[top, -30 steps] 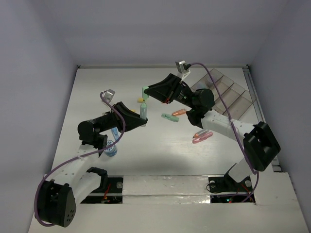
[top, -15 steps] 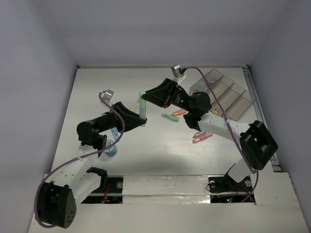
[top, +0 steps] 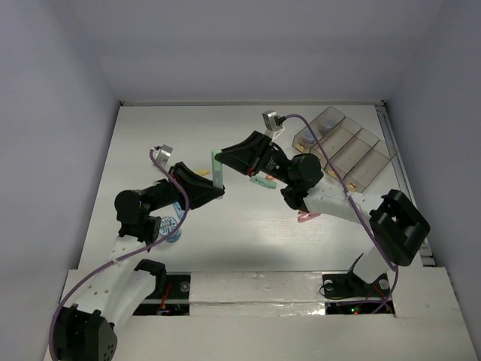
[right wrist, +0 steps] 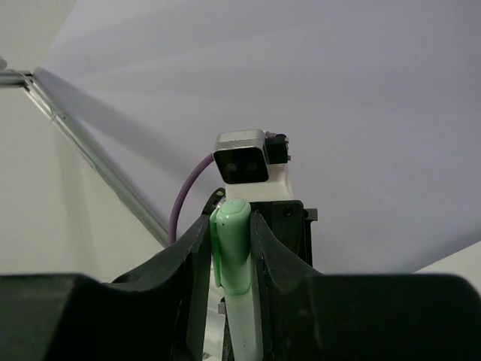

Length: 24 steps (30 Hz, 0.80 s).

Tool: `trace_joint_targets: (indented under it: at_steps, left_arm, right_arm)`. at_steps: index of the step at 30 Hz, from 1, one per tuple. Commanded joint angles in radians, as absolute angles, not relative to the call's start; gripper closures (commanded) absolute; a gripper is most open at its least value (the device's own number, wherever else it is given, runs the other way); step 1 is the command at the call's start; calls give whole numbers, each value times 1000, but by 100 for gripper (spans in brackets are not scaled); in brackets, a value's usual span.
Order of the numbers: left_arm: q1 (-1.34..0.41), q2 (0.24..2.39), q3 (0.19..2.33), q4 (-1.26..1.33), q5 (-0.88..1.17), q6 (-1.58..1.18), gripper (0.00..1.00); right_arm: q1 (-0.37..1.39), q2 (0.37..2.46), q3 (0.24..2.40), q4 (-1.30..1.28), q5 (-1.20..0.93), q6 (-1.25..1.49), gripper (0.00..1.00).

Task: Sort the stationery into containers
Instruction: Close the pen cap on the pen.

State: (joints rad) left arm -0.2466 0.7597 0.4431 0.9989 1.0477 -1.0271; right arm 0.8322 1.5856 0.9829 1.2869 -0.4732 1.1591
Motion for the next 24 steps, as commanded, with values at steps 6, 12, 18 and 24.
trace_joint_targets:
  at_steps: [6,12,18,24]
  left_arm:
    - [-241,761,502,1156,1008,-1020,100]
    - [-241,793,505,1291,1026,-1142,100]
    - [-241,813,529,1423,1031,-1258,100]
    - [-241,805,564,1397,1011,-1259,100]
  right_arm:
    - [868,1556,922,1157,-505,1054,100]
    - [877,1516,894,950,-499,922,100]
    - [877,1482,831,876,-499,850,100]
    - [877,1480,779,824,-531,819,100]
